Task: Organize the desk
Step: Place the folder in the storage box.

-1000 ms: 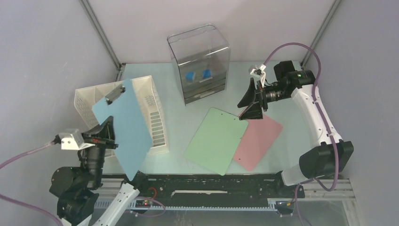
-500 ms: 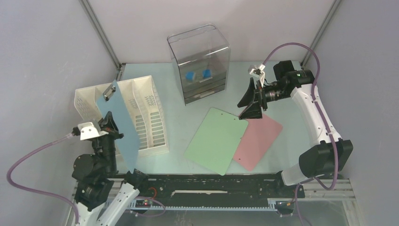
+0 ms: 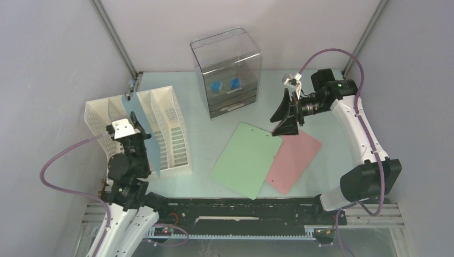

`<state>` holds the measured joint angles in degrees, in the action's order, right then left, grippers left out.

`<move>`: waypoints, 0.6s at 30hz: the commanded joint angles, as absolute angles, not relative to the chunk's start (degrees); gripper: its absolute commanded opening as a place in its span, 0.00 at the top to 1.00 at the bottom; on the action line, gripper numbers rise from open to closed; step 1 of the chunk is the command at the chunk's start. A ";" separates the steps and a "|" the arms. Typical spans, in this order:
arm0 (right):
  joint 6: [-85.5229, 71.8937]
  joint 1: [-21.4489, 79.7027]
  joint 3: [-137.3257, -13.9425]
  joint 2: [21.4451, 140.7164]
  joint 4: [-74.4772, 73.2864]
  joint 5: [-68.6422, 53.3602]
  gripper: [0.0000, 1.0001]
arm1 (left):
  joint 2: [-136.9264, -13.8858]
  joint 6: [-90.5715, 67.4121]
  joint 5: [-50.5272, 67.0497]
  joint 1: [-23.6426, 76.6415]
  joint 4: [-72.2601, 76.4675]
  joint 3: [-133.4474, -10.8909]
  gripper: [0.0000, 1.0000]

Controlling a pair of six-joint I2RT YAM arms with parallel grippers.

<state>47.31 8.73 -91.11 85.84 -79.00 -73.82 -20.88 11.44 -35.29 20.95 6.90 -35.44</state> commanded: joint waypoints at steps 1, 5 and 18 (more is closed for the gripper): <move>48.93 8.93 -91.79 85.48 -80.46 -75.15 0.00 | -23.56 5.71 -31.69 15.25 15.91 -32.52 1.00; 49.09 8.79 -91.80 85.17 -80.51 -75.17 0.00 | -24.07 0.39 -27.04 10.31 15.67 -28.95 0.95; 50.19 8.79 -92.19 85.52 -81.91 -75.49 0.00 | -23.67 -6.82 -21.22 8.53 -0.51 -34.12 0.49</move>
<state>48.84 8.73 -91.13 85.84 -81.14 -73.87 -23.86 -2.50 -24.51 9.41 5.69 -29.06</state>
